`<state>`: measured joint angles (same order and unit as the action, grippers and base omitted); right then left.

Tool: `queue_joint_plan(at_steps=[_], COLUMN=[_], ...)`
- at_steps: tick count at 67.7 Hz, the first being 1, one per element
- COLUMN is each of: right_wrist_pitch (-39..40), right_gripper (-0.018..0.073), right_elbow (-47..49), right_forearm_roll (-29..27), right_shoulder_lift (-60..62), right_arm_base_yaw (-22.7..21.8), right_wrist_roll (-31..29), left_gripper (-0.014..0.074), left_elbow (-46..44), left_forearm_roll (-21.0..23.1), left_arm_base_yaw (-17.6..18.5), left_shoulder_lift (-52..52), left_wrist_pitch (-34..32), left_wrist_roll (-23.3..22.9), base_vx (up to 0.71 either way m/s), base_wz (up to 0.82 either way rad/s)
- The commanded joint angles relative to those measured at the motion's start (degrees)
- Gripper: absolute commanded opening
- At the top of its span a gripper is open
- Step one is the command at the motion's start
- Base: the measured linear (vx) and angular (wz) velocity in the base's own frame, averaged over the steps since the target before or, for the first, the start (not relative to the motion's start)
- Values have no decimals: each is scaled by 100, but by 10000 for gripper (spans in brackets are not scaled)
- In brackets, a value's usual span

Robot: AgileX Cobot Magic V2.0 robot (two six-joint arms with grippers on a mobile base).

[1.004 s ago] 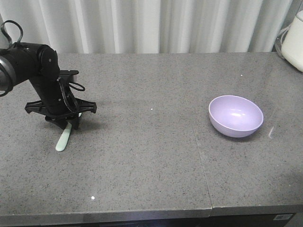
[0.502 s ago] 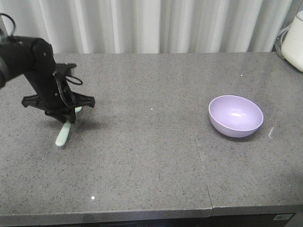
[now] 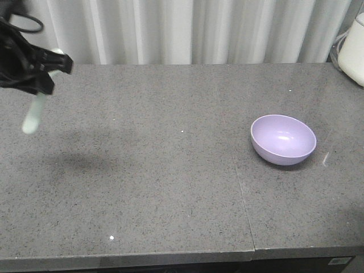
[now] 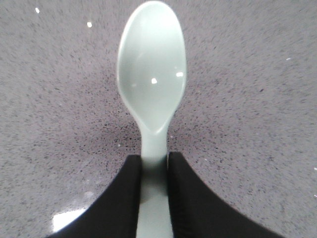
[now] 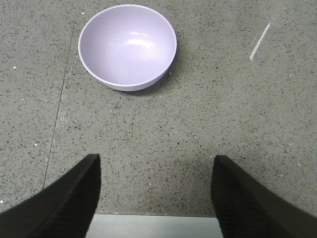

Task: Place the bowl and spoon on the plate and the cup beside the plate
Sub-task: 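Lift the spoon with the left gripper up and away, then lower the right gripper onto the lavender bowl rim and close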

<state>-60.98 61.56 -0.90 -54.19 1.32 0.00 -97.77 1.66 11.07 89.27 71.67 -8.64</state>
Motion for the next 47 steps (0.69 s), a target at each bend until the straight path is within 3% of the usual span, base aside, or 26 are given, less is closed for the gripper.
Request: queue_joint_plan(at_steps=[1, 32, 47], right_wrist_pitch=[313, 307, 936], right_gripper=[475, 475, 465], right_elbow=[174, 174, 174], right_forearm_roll=[27, 21, 42], right_shoulder_lift=[45, 40, -157], right_arm_base_yaw=[-41, -41, -41], right_wrist_roll=[-86, -79, 118], left_gripper=[-8, -7, -7], left_elbow=[-181, -181, -181], left_forearm_roll=[44, 72, 72], left_arm_base_yaw=[-1, -1, -1], left_shoulder_lift=[-600, -1673, -1761], left_wrist_pitch=[8, 8, 8], left_wrist_roll=[58, 173, 173], base_vx=[0, 0, 0], base_wz=[0, 0, 0])
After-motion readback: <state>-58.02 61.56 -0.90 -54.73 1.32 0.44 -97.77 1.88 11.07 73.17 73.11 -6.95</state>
